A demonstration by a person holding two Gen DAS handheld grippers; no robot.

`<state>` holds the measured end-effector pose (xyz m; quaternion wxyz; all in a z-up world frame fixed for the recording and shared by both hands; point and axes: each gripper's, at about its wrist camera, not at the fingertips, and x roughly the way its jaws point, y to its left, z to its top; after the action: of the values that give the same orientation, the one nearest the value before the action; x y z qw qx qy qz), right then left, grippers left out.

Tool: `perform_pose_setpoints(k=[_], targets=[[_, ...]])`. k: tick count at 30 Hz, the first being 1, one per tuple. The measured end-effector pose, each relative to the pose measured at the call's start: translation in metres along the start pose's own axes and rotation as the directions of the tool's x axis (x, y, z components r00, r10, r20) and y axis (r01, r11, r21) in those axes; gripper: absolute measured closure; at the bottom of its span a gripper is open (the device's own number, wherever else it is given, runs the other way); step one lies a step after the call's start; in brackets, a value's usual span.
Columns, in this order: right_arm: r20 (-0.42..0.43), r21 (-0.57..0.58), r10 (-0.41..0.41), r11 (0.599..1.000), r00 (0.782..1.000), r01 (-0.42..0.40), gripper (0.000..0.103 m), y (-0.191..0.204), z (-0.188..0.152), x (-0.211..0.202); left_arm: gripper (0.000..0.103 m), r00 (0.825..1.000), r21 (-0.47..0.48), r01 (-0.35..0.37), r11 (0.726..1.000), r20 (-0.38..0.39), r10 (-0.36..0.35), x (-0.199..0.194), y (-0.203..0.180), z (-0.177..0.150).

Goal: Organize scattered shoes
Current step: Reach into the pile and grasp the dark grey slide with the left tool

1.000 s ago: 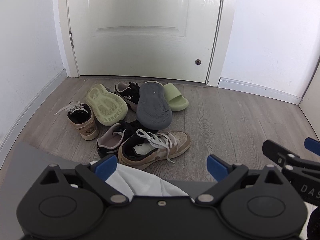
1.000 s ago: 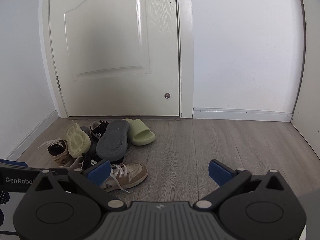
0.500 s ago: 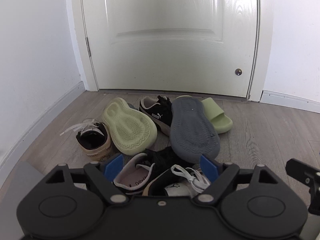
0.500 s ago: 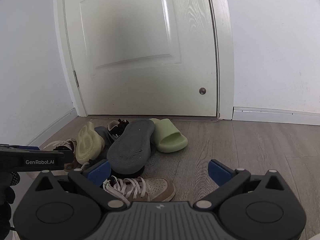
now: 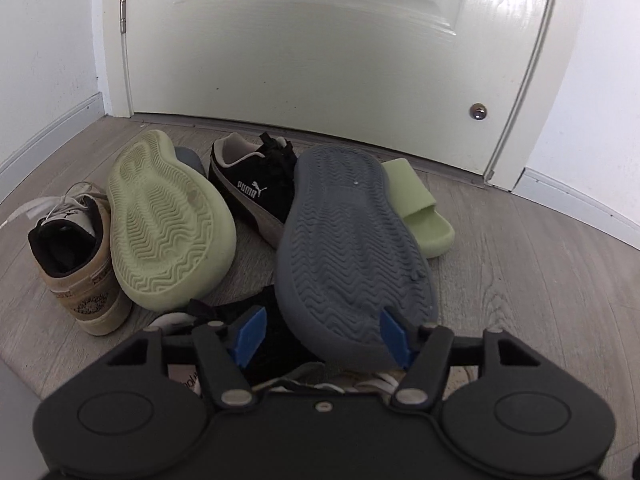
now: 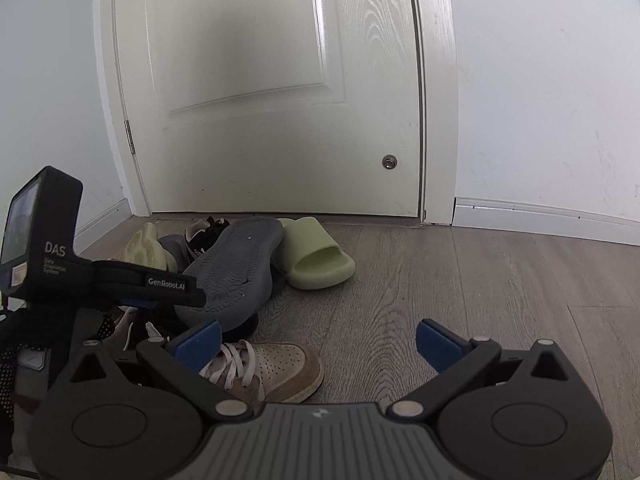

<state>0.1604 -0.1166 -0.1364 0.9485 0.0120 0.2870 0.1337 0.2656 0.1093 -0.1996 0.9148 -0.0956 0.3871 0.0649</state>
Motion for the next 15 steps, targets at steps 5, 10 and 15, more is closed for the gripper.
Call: perform_pose_setpoints(k=[5,10,15], targets=[[-0.015,0.034,0.003,0.999,1.000,-0.003,0.001,-0.007,-0.006,0.005,0.036,0.989,-0.108,0.134,0.985,-0.047,-0.139,0.019,0.016,0.009],[-0.030,0.059,0.018,0.998,0.999,-0.016,0.001,-0.009,-0.010,0.008,0.032,0.941,-0.238,0.281,0.930,-0.124,-0.316,0.046,0.027,0.013],[-0.034,0.066,0.023,0.998,0.999,-0.020,0.001,-0.010,-0.013,0.007,0.036,0.917,-0.287,0.301,0.909,-0.176,-0.359,0.064,0.019,0.018]])
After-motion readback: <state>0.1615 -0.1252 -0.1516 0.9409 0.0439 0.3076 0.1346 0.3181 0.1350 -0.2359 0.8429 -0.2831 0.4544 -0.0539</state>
